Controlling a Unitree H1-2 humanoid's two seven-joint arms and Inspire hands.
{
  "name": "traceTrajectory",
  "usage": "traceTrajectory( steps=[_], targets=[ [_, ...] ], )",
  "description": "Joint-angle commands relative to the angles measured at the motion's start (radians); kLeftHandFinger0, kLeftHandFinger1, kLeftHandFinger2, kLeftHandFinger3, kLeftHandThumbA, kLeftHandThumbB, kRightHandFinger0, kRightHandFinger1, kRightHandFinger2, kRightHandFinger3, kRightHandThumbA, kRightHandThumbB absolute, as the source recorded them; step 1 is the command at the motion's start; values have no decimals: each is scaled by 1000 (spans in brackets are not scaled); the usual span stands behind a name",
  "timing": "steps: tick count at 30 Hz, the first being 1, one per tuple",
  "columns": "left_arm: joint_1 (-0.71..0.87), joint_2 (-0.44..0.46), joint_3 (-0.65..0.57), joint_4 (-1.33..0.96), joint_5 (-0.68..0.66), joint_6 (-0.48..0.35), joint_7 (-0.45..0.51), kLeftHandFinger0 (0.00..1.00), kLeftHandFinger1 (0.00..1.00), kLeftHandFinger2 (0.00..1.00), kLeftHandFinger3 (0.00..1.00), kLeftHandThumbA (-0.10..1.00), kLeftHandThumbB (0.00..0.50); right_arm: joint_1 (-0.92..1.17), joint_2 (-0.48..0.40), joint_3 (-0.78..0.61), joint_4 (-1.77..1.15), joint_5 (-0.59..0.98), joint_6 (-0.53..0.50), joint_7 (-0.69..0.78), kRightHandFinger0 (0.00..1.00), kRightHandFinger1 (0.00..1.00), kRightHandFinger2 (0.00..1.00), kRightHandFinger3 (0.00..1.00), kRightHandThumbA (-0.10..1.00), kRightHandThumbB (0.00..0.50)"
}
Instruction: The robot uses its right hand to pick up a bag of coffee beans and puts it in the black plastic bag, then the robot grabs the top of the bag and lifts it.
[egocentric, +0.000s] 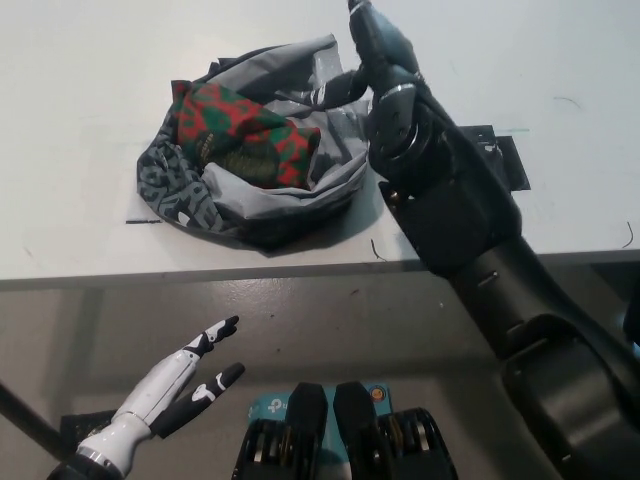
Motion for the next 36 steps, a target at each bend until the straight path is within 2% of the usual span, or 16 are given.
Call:
traceTrajectory(
  steps=[1,8,12,17,19,24,27,28,29,30,31,32,33,34,35,36],
  targets=[
    [-11,14,-5,-26,15,-10,5,1000,1000,1000,1000,1000,143,-41,12,0,12,7,-23,-2,1000,1000,1000,1000,1000,441],
    [-10,14,-1,-29,6,-6,1,1000,1000,1000,1000,982,139,-42,11,18,67,-9,-26,-6,1000,1000,1000,1000,1000,432],
    [-10,15,0,-25,3,-8,-1,1000,1000,1000,1000,992,163,-41,7,20,104,-10,-26,-16,1000,1000,1000,1000,1000,417],
    [-8,15,-2,-25,12,-20,6,1000,1000,1000,1000,966,132,-40,0,38,143,-22,-6,-6,1000,1000,1000,1000,1000,430],
    [-8,14,-1,-26,11,-19,5,1000,1000,1000,1000,961,134,-41,-2,44,154,-26,-7,-7,1000,1000,1000,1000,961,416],
    [-9,13,0,-26,1,-15,0,1000,1000,1000,1000,966,152,-43,-6,61,180,-28,19,25,1000,1000,1000,1000,987,437],
    [-9,13,-1,-31,5,-7,-2,1000,1000,1000,1000,976,157,-51,-9,75,208,-39,25,52,1000,1000,1000,1000,937,438],
    [-9,14,-2,-33,9,-4,-2,1000,1000,1000,1000,978,157,-57,-9,82,223,-46,26,64,1000,1000,1000,1000,930,430],
    [-9,14,-1,-34,9,-5,-1,1000,1000,1000,1000,972,152,-67,-14,112,238,-63,26,78,1000,1000,1000,1000,765,261],
    [-9,14,-1,-34,9,-5,-1,1000,1000,1000,1000,972,152,-67,-14,112,238,-63,26,78,1000,1000,1000,1000,765,261],
    [-10,15,-1,-33,10,-7,0,1000,1000,1000,1000,969,151,-76,-19,136,248,-81,26,85,489,505,651,1000,581,238],
    [-12,15,-2,-30,13,-10,1,1000,1000,1000,1000,970,153,-73,-21,143,235,-91,17,52,117,121,290,795,394,163],
    [-12,15,-2,-30,13,-10,1,1000,1000,1000,1000,970,153,-73,-21,143,235,-91,17,52,117,121,290,795,394,163],
    [-15,14,-3,-27,15,-12,2,1000,1000,1000,1000,970,154,-71,-23,147,227,-94,9,26,23,24,215,683,297,112],
    [-16,15,-2,-26,15,-11,2,1000,1000,1000,1000,970,154,-63,-20,123,200,-74,-4,-1,5,5,168,400,313,22],
    [-15,15,-1,-26,12,-8,1,1000,1000,1000,1000,969,155,-55,-17,97,168,-50,-11,-15,1,27,219,297,416,16]
  ],
)
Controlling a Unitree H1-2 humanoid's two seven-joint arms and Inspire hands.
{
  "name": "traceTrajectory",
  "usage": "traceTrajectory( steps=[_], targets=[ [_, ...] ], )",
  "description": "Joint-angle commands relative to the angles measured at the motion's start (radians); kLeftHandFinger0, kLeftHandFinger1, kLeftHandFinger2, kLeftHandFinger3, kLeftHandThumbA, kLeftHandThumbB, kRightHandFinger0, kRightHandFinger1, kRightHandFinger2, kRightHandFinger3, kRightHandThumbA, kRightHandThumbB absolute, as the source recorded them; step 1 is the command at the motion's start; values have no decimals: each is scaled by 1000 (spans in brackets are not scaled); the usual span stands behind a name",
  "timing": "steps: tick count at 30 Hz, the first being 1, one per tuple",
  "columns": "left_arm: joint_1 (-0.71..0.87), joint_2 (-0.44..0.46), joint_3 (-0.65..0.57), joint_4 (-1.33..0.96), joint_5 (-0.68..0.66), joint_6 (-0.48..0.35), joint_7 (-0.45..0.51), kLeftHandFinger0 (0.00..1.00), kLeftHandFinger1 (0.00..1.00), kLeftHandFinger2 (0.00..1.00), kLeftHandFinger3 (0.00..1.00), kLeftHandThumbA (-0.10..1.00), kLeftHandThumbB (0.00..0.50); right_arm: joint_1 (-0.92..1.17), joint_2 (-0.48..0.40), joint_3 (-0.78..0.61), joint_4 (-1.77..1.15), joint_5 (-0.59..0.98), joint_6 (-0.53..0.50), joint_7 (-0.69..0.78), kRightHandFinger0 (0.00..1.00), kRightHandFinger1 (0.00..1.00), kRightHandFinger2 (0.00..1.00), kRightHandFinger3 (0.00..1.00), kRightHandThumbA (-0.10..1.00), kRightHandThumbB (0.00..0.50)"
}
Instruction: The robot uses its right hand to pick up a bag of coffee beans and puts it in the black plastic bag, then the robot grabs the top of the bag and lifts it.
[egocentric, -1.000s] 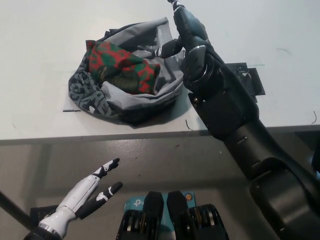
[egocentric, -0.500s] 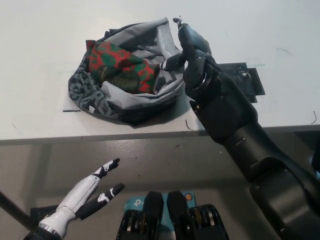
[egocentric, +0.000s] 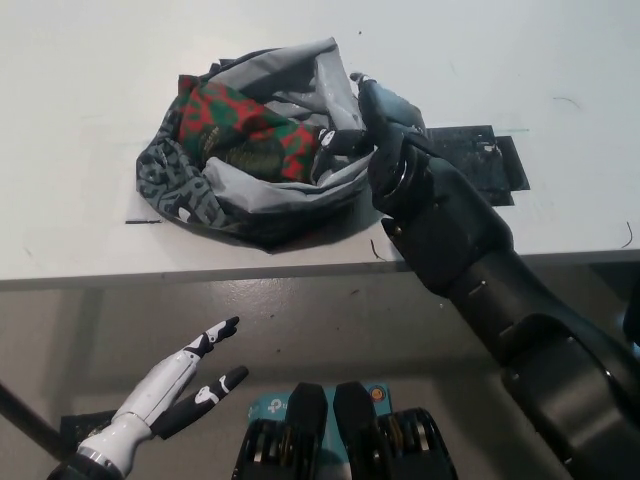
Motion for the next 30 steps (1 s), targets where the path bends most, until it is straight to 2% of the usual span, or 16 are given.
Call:
traceTrajectory(
  steps=[1,2,3,5,8,10,13,14,15,16,17,18,22,24,28,30],
  targets=[
    [-15,15,0,-26,-1,-9,1,1000,1000,1000,1000,969,155,-51,-5,-25,-70,-8,-24,-55,1,27,219,297,416,16],
    [-13,14,1,-27,-3,-7,0,1000,1000,1000,1000,969,155,-46,-2,-42,-91,8,-27,-59,1,27,219,297,416,16],
    [-13,16,0,-26,0,-10,1,1000,1000,1000,1000,971,149,-41,0,-65,-122,27,-26,-58,0,87,290,288,475,14],
    [-14,17,-2,-20,3,-24,4,1000,1000,1000,1000,963,138,-33,1,-100,-185,49,-4,-49,18,182,414,404,504,37],
    [-13,17,-1,-20,0,-25,3,1000,1000,1000,1000,960,147,-27,6,-131,-234,58,11,-41,22,195,428,423,482,53],
    [-11,16,-1,-25,1,-17,2,1000,1000,1000,1000,962,159,-21,10,-149,-263,61,13,-39,8,172,410,527,456,67],
    [-11,16,-2,-28,6,-15,3,1000,1000,1000,1000,960,147,-8,16,-180,-310,75,13,-16,0,95,354,439,442,58],
    [-11,15,-2,-30,5,-13,2,1000,1000,1000,1000,959,146,-5,17,-191,-324,89,13,-10,0,96,364,464,437,56],
    [-11,15,-2,-31,4,-11,1,1000,1000,1000,1000,958,152,0,19,-207,-343,110,11,-3,0,76,344,438,432,49],
    [-11,14,-2,-32,5,-6,0,1000,1000,1000,1000,961,158,5,21,-225,-361,135,2,6,0,85,367,415,429,31],
    [-13,14,-2,-32,6,-2,-1,1000,1000,1000,1000,962,159,7,22,-237,-372,150,-5,12,0,114,416,440,428,26],
    [-14,14,-3,-30,7,-3,0,1000,1000,1000,1000,964,154,8,27,-267,-386,184,-13,19,0,145,454,411,409,26],
    [-17,15,-4,-27,8,-11,1,1000,1000,1000,1000,957,147,-1,51,-376,-432,299,7,55,0,155,495,459,394,35],
    [-16,14,-2,-34,-2,0,-7,1000,1000,1000,1000,953,158,-15,80,-473,-448,388,13,55,0,208,546,489,364,83],
    [-16,15,-2,-33,-6,2,-10,1000,1000,1000,1000,948,160,-41,103,-572,-450,493,13,60,0,210,557,490,388,74],
    [-18,17,-4,-31,-4,0,-11,1000,1000,1000,1000,952,162,-62,112,-629,-447,564,13,65,0,187,533,447,396,46]
  ],
)
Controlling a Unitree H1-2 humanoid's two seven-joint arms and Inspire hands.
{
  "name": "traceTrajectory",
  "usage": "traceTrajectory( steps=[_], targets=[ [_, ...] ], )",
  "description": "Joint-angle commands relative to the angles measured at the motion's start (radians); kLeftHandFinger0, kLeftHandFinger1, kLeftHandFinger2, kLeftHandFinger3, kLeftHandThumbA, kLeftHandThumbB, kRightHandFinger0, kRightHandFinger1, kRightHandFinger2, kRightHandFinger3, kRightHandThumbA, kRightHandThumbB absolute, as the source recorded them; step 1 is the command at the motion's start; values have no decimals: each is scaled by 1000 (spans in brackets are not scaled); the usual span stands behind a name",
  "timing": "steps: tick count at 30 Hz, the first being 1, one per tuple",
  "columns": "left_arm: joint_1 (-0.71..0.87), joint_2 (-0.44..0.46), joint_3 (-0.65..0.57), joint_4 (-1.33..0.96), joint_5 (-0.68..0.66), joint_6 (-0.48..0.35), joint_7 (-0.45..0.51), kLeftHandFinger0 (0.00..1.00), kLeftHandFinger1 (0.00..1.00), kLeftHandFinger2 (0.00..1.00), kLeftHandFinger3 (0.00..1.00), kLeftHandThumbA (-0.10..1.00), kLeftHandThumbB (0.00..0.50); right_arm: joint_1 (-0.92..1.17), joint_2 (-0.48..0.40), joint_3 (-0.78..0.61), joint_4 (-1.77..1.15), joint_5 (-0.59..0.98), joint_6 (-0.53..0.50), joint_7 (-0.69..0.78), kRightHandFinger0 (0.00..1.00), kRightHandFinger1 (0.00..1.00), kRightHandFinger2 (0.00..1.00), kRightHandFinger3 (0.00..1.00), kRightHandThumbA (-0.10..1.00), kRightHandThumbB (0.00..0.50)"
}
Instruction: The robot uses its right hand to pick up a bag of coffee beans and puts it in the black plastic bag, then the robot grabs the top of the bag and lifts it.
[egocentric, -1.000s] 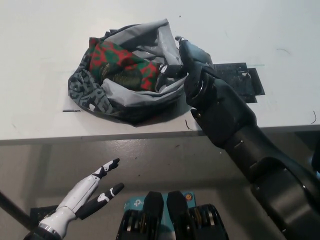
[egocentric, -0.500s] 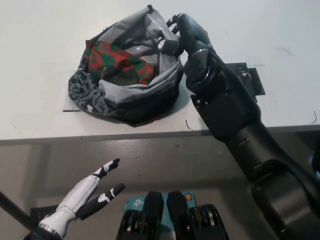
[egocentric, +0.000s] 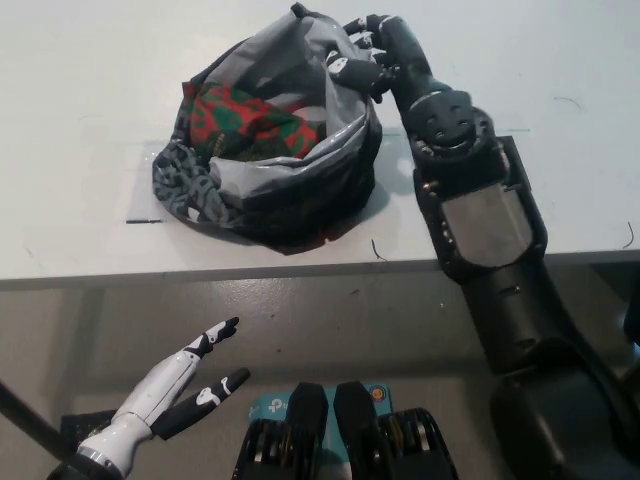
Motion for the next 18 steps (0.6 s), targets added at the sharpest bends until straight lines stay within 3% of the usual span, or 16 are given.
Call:
traceTrajectory(
  steps=[1,3,5,6,8,13,18],
  targets=[
    [-19,17,-4,-31,-9,-7,-11,1000,1000,1000,1000,952,162,-138,52,-198,-79,313,0,31,0,180,531,448,390,47],
    [-20,18,-4,-28,-10,-8,-12,1000,1000,1000,1000,956,165,-149,59,-234,-75,359,0,39,0,162,536,492,391,18],
    [-20,17,-3,-27,-14,-8,-12,1000,1000,1000,1000,951,161,-162,68,-266,-64,406,0,34,0,169,574,589,442,18],
    [-21,17,-3,-23,-13,-10,-12,1000,1000,1000,1000,953,166,-174,75,-284,-56,434,0,28,0,191,604,683,456,4],
    [-23,17,-5,-20,-7,-7,-10,1000,1000,1000,1000,971,175,-189,78,-296,-45,449,0,28,0,197,605,702,468,0],
    [-23,17,-9,-28,11,7,-8,1000,1000,1000,1000,1000,176,-237,91,-332,-4,491,0,10,0,172,525,570,496,0],
    [-23,18,-11,-29,13,5,-8,1000,1000,1000,1000,988,158,-289,104,-366,30,538,0,-27,0,122,479,583,454,0]
  ],
)
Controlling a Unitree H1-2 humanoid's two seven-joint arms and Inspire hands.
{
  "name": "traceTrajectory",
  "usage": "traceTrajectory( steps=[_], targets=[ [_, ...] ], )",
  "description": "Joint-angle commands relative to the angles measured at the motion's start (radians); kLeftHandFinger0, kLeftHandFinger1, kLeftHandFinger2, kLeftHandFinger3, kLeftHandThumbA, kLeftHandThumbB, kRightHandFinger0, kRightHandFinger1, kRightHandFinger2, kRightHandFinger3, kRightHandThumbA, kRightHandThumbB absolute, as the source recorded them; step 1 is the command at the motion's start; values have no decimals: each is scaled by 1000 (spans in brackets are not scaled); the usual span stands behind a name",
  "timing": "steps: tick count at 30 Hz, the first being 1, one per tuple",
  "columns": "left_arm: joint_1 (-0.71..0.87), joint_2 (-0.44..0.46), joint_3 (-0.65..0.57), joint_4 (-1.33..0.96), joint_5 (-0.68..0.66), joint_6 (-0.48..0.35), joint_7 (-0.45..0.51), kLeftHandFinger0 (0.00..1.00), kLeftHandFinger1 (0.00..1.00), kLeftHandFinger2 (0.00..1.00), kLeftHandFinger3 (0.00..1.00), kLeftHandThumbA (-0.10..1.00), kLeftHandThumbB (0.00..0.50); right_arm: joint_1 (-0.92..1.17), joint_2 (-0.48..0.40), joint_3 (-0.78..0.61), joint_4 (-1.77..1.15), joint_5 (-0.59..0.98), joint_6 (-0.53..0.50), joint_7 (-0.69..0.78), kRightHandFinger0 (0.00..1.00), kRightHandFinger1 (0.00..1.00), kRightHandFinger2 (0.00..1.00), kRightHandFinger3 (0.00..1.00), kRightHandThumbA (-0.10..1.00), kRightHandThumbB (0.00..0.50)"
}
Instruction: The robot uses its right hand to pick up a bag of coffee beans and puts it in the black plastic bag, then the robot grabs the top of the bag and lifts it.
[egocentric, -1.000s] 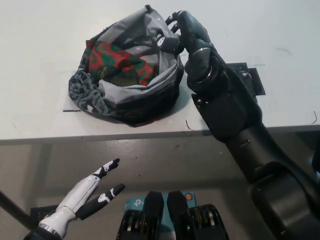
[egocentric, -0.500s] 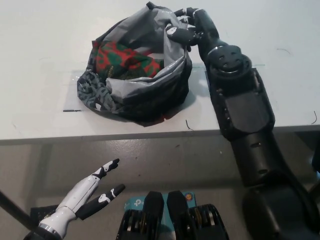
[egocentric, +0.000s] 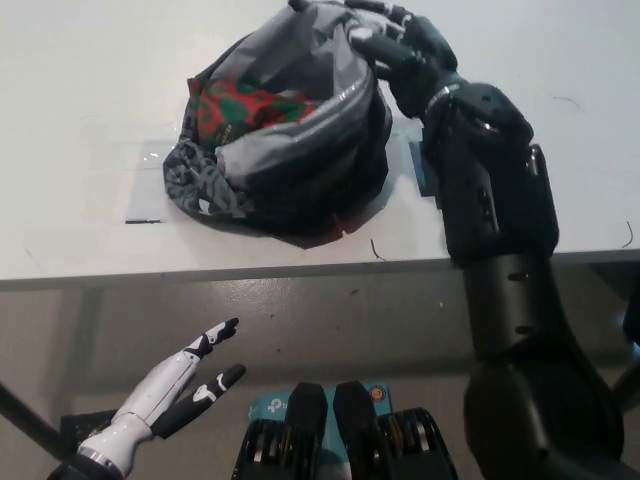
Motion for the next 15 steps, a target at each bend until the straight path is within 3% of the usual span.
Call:
traceTrajectory(
  steps=[1,3,7,15],
  targets=[
    [-23,18,-9,-29,8,-5,-9,1000,1000,1000,1000,987,158,-245,43,-65,10,234,-1,-33,0,104,468,570,455,0],
    [-26,19,-9,-27,7,-6,-9,1000,1000,1000,1000,984,152,-270,40,-72,33,251,-1,-36,0,97,473,573,458,0],
    [-27,18,-11,-21,8,-31,1,1000,1000,1000,1000,965,140,-336,44,-84,77,249,-1,-79,0,107,518,605,335,0],
    [-27,15,-11,-19,9,-23,2,1000,1000,1000,1000,975,148,-455,39,-74,147,241,-2,-84,0,119,557,656,400,0]
  ],
)
